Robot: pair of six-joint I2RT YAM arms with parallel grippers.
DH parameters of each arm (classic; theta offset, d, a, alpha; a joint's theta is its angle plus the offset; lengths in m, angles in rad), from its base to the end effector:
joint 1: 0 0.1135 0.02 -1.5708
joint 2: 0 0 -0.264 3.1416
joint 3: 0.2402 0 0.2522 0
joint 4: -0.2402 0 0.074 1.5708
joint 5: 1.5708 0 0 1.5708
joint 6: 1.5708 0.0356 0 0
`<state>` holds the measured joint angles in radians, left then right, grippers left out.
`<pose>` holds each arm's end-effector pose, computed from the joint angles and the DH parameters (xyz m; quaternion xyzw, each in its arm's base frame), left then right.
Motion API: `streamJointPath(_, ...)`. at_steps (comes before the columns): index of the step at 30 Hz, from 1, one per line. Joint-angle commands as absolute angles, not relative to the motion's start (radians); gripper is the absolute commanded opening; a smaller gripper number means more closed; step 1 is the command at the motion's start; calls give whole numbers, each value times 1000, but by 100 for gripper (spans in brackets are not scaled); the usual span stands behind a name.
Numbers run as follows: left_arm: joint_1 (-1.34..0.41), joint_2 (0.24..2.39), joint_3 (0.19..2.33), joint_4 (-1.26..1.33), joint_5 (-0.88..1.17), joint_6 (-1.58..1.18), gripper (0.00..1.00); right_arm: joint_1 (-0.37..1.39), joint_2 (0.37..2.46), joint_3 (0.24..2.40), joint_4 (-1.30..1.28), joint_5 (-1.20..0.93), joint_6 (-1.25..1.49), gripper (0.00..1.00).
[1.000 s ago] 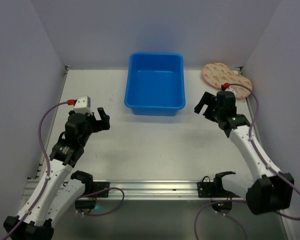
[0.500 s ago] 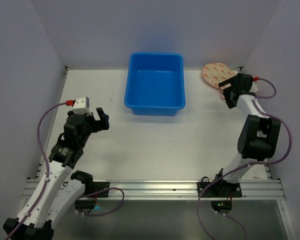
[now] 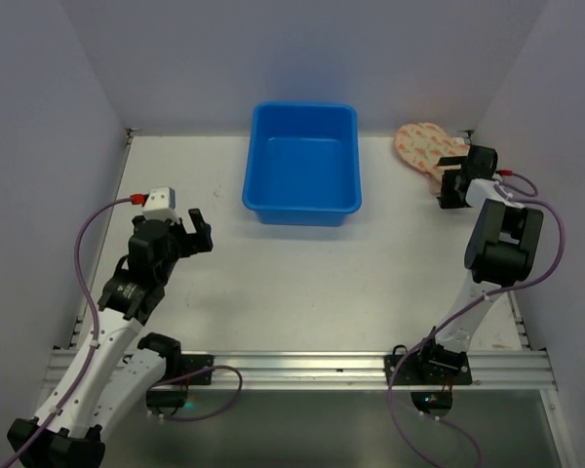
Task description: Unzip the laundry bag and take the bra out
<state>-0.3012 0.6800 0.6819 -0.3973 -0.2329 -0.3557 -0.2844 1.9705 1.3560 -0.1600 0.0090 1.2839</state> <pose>0.1551 -0.0396 0.2981 -0.0869 0.8245 -0.0861 0.5524 0.4182 -0.1226 0.1878 0.6522 0.6514 0.1821 0.3423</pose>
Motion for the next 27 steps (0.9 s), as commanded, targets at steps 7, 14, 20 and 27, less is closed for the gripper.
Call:
streamJointPath(7, -287, 699, 696, -364, -284, -342, 100, -290, 2084, 1491, -140, 63, 1440, 95)
streamJointPath(14, -285, 695, 696, -362, -308, -344, 100, -293, 2166, 1529, -94, 86, 1502, 89)
streamJointPath(20, -282, 699, 696, -360, -316, -345, 100, -295, 2181, 1522, -48, 127, 1543, 60)
streamJointPath(27, -279, 698, 693, -357, -316, -345, 100, -293, 2151, 1467, 27, 98, 1545, 0)
